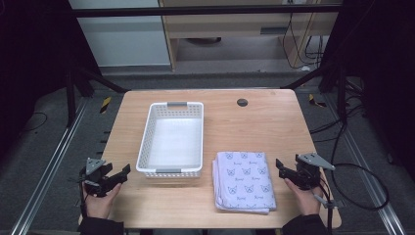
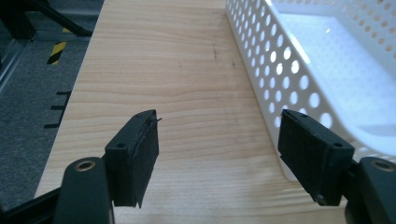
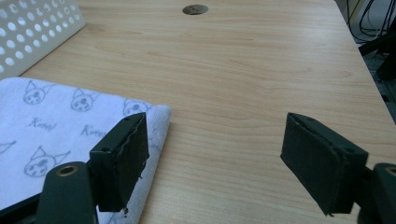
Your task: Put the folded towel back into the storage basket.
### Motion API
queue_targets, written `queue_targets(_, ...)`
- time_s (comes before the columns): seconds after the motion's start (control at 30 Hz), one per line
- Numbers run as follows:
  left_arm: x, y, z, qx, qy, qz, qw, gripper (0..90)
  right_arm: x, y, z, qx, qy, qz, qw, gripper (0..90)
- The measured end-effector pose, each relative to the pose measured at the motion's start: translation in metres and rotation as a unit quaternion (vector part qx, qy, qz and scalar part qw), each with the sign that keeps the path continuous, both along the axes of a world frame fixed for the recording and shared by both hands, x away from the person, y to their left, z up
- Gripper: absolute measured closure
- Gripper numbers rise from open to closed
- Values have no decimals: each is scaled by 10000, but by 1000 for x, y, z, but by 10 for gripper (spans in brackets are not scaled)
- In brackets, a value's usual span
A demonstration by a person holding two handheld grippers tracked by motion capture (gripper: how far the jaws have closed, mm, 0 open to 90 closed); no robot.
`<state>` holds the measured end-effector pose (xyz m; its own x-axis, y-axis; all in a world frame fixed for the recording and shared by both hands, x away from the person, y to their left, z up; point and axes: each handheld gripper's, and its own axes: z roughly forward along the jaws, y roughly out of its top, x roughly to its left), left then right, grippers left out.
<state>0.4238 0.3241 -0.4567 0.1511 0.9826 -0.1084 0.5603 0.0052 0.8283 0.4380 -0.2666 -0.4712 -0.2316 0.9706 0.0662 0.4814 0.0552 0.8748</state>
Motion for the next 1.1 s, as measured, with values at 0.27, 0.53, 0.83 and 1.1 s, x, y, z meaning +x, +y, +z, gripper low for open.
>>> queue_targets(0.27,-10,-13,8,91,-222,-166,9996,291,-4,3,3,-30,-120,65,9999,229)
queue_targets(0.53,-16,-35,14,267,-458,-404,9978,287,-7,17,12,17,-298,349,9989,216)
queue_targets(0.83,-22,-56,19,223,-614,-622,9959,290,-9,26,12,-71,-293,577,9979,219)
queue_targets(1.1,-30,-85,20,298,-637,-1022,9923,298,-9,29,12,-83,-239,683,9973,235)
